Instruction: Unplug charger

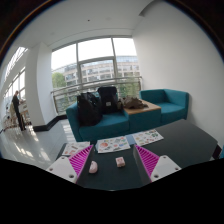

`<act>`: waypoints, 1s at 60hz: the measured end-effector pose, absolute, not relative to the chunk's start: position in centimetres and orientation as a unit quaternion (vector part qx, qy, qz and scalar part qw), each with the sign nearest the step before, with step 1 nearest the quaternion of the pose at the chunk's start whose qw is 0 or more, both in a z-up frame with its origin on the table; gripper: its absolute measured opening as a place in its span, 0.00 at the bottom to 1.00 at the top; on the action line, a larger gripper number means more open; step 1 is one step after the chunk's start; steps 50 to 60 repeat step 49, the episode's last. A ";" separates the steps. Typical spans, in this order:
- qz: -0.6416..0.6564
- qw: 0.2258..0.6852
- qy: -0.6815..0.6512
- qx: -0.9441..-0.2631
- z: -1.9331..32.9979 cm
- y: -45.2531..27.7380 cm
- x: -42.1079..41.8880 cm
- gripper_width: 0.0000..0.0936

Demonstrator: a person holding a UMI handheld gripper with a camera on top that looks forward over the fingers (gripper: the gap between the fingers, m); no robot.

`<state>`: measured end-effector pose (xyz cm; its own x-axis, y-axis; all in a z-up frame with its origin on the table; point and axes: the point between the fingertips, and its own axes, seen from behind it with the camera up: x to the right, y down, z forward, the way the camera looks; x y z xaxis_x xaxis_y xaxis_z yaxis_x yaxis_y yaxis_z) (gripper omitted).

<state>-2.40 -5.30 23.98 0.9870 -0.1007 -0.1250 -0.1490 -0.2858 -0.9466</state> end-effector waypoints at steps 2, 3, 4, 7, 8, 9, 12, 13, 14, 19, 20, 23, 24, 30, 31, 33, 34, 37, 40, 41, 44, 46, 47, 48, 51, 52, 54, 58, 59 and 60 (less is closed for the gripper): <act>0.023 0.587 0.079 -0.805 24.4 -6.2 -2.7 0.84; 0.023 0.585 0.079 -0.807 24.4 -6.9 -3.0 0.84; 0.024 0.583 0.078 -0.808 24.3 -7.5 -3.3 0.84; 0.022 0.577 0.074 -0.813 23.7 -9.7 -4.2 0.84; 0.020 0.575 0.072 -0.815 23.6 -10.2 -4.4 0.84; 0.019 0.573 0.071 -0.816 23.5 -10.7 -4.5 0.84; 0.013 0.567 0.065 -0.821 23.2 -12.1 -5.0 0.84; 0.011 0.567 0.062 -0.822 22.6 -13.0 -5.4 0.85; 0.010 0.565 0.060 -0.823 22.3 -13.5 -5.5 0.84; 0.012 0.562 0.055 -0.825 21.9 -15.5 -6.4 0.85; 0.014 0.560 0.054 -0.826 21.8 -16.0 -6.6 0.84; 0.016 0.555 0.054 -0.830 21.2 -17.3 -7.0 0.84; 0.017 0.553 0.052 -0.831 21.1 -17.6 -7.1 0.84; 0.018 0.549 0.049 -0.834 20.3 -19.1 -7.4 0.85; 0.017 0.548 0.049 -0.835 20.2 -19.3 -7.4 0.85; 0.016 0.547 0.047 -0.836 20.0 -19.6 -7.5 0.85; 0.015 0.547 0.045 -0.836 19.9 -19.8 -7.5 0.85; 0.012 0.547 0.041 -0.836 19.9 -20.1 -7.7 0.84; 0.006 0.547 0.037 -0.836 19.7 -20.5 -7.7 0.84; 0.006 0.547 0.036 -0.837 19.7 -20.6 -7.8 0.85; 0.005 0.546 0.032 -0.837 19.7 -20.8 -8.0 0.84; 0.005 0.547 0.030 -0.837 19.8 -20.9 -8.0 0.84; 0.004 0.548 0.030 -0.836 19.8 -21.0 -8.0 0.85; 0.003 0.548 0.029 -0.836 19.8 -21.0 -8.0 0.85; 0.003 0.549 0.029 -0.836 19.9 -21.0 -8.1 0.85; 0.003 0.549 0.029 -0.836 19.9 -21.0 -8.1 0.85; 0.003 0.549 0.029 -0.836 19.9 -21.0 -8.1 0.85; 0.003 0.549 0.029 -0.836 19.9 -21.0 -8.1 0.85; 0.003 0.549 0.029 -0.836 19.9 -21.0 -8.1 0.85; 0.003 0.549 0.029 -0.836 19.9 -21.0 -8.1 0.85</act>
